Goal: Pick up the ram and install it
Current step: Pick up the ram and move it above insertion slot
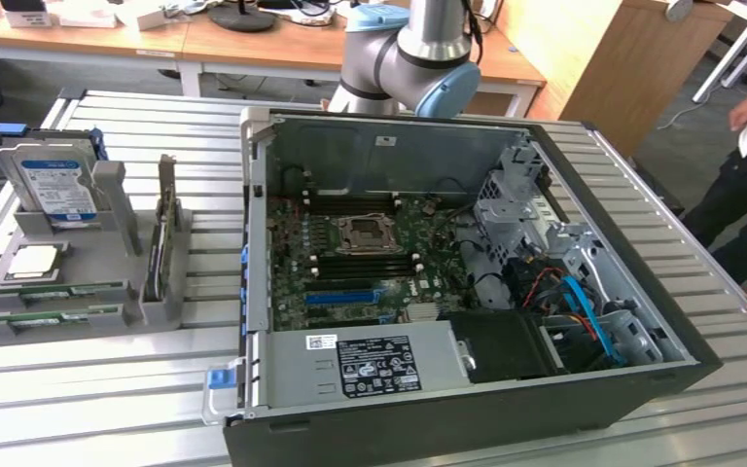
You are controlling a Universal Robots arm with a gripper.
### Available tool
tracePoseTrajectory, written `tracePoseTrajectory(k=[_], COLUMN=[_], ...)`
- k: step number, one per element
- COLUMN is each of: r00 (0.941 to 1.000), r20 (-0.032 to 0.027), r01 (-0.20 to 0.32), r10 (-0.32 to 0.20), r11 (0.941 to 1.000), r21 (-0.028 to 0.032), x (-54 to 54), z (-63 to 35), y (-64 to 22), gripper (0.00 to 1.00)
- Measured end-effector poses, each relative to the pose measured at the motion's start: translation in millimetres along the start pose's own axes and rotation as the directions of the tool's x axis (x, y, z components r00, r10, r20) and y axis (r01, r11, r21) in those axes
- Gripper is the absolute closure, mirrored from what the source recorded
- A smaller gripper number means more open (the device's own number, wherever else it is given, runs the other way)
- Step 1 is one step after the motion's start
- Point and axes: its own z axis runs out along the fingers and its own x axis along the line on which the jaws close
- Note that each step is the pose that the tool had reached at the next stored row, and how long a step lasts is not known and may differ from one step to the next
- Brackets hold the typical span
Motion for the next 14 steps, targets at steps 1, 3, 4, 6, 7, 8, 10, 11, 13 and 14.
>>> tracePoseTrajectory(k=[1,3,4,6,7,8,10,11,13,14], r00=[1.0000,1.0000,1.0000,1.0000,1.0000,1.0000,1.0000,1.0000,1.0000,1.0000], r20=[0.0000,0.0000,0.0000,0.0000,0.0000,0.0000,0.0000,0.0000,0.0000,0.0000], r01=[0.000,0.000,0.000,0.000,0.000,0.000,0.000,0.000,0.000,0.000], r10=[0.000,0.000,0.000,0.000,0.000,0.000,0.000,0.000,0.000,0.000], r11=[1.0000,1.0000,1.0000,1.0000,1.0000,1.0000,1.0000,1.0000,1.0000,1.0000], r21=[0.0000,0.0000,-0.0001,0.0000,0.0000,-0.0001,0.0000,-0.0001,0.0000,0.0000], x=[0.0,0.0,0.0,0.0,0.0,0.0,0.0,0.0,0.0,0.0], z=[0.0,0.0,0.0,0.0,0.0,0.0,0.0,0.0,0.0,0.0], y=[0.0,0.0,0.0,0.0,0.0,0.0,0.0,0.0,0.0,0.0], gripper=[0.89,0.89,0.89,0.89,0.89,0.89,0.89,0.84,0.77,0.71])
